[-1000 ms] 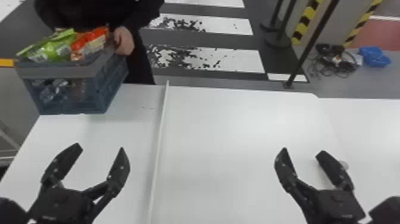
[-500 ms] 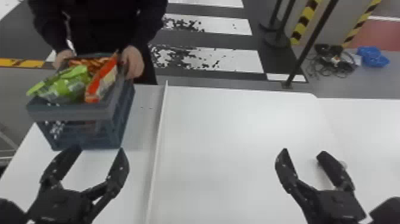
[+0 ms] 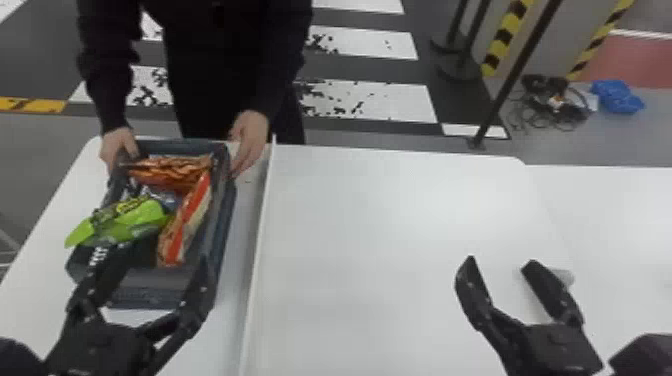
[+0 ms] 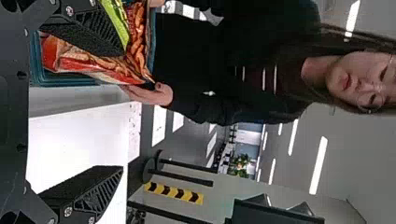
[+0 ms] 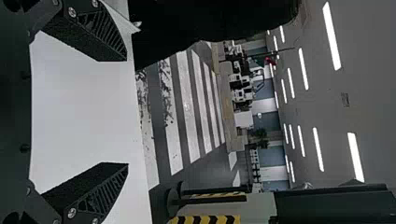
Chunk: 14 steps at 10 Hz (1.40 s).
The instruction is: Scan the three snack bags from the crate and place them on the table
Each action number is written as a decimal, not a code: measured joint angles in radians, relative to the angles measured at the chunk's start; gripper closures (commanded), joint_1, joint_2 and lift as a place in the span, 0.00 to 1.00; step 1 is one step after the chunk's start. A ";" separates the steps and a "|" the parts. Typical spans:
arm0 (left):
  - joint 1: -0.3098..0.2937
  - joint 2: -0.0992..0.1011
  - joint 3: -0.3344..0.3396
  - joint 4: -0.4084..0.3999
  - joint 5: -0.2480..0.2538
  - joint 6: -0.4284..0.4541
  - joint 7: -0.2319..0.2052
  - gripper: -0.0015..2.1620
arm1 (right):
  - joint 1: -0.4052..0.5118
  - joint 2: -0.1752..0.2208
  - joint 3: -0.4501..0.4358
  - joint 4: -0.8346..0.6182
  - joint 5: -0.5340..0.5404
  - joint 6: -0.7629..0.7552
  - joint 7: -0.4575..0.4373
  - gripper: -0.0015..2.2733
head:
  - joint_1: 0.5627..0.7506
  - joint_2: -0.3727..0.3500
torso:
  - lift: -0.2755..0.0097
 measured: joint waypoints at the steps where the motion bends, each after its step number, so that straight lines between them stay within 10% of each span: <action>1: -0.005 0.001 0.003 0.006 -0.001 -0.001 0.000 0.07 | 0.000 0.001 0.001 0.010 -0.001 -0.003 0.004 0.06 | 0.70 0.37 | 0.84; 7: -0.082 -0.002 0.065 0.099 0.049 0.015 0.013 0.07 | 0.005 0.001 -0.008 0.026 -0.001 -0.012 0.008 0.06 | 0.70 0.45 | 0.84; 14: -0.278 -0.006 0.059 0.158 0.081 0.303 0.081 0.10 | 0.019 0.006 0.017 0.022 0.019 -0.038 0.007 0.06 | 0.70 0.50 | 0.84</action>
